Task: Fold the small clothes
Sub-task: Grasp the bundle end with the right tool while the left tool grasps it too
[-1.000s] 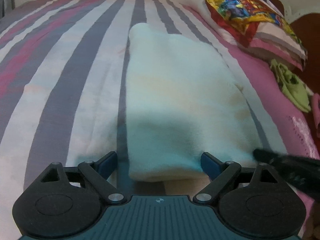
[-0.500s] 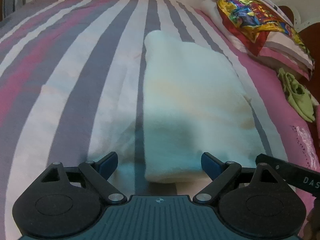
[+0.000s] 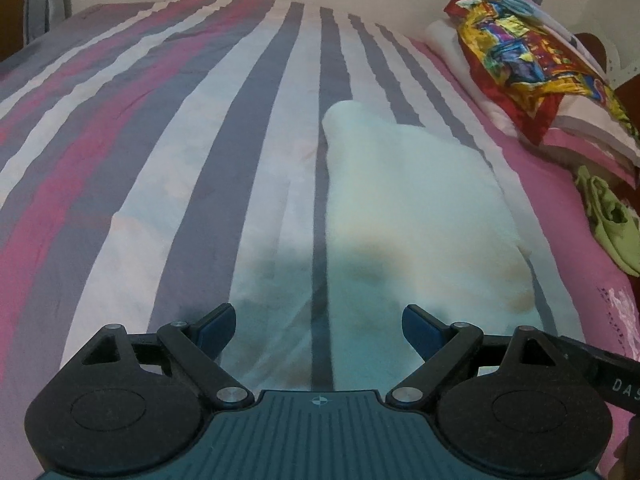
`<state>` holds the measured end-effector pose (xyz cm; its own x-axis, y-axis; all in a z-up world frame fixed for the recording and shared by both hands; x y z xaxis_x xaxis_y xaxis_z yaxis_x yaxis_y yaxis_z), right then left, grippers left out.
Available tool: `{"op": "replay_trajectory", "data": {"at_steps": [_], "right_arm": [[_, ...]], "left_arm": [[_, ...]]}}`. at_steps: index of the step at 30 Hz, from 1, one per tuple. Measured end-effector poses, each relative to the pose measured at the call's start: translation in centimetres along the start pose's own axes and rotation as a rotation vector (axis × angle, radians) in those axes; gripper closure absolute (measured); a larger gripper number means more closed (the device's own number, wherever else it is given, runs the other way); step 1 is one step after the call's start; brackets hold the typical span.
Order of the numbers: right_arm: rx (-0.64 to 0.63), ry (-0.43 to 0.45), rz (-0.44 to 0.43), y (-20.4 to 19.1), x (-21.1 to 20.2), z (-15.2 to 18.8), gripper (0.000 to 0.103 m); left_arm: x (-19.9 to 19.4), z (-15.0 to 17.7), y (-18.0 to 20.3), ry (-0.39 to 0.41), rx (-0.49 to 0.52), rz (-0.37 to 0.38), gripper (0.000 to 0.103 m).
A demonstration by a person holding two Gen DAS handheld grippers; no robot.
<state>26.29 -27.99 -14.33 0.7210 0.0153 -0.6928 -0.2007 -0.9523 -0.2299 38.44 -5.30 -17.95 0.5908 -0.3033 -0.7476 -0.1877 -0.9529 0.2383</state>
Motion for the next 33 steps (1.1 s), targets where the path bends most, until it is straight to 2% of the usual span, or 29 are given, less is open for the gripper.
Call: {"op": "replay_trajectory", "data": {"at_steps": [8, 15, 24, 28, 30, 31, 32, 33], "right_arm": [[0.005, -0.014, 0.013, 0.3, 1.2, -0.1, 0.041], [0.011, 0.005, 0.02, 0.7, 3.2, -2.3, 0.037], [0.059, -0.047, -0.022, 1.8, 7.9, -5.1, 0.037], [0.085, -0.061, -0.082, 2.3, 9.2, -5.2, 0.033], [0.104, -0.065, -0.117, 2.6, 9.7, -5.2, 0.032], [0.113, -0.065, -0.132, 2.8, 9.9, -5.2, 0.032], [0.12, -0.063, -0.141, 2.9, 10.0, -5.1, 0.034], [0.126, -0.06, -0.147, 3.0, 10.0, -5.2, 0.035]], "left_arm": [[1.9, -0.3, -0.2, -0.029, -0.02, 0.026, 0.013], [4.3, -1.6, 0.1, -0.044, -0.081, 0.08, 0.013], [7.6, -2.8, 0.6, -0.055, -0.126, 0.167, 0.013], [8.4, -2.9, 1.0, -0.05, -0.145, 0.225, 0.014], [8.7, -3.0, 1.1, -0.043, -0.157, 0.244, 0.021], [8.9, -3.0, 1.2, -0.043, -0.167, 0.261, 0.037], [9.1, -2.9, 1.3, -0.051, -0.185, 0.281, 0.041], [9.2, -3.0, 1.3, -0.054, -0.199, 0.282, 0.041]]}}
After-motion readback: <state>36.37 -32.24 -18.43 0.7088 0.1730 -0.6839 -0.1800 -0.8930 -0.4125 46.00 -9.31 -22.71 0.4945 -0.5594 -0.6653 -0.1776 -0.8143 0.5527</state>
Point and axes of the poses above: each gripper's, at about its wrist camera, not at the fingertips, and x roughly the way its jaws point, y to its right, z to its underside, the point moved 5 cm from there along x, roughly the way its jaws point, and after that the axes turned 3 degrees about y, right-handed, at the moved point
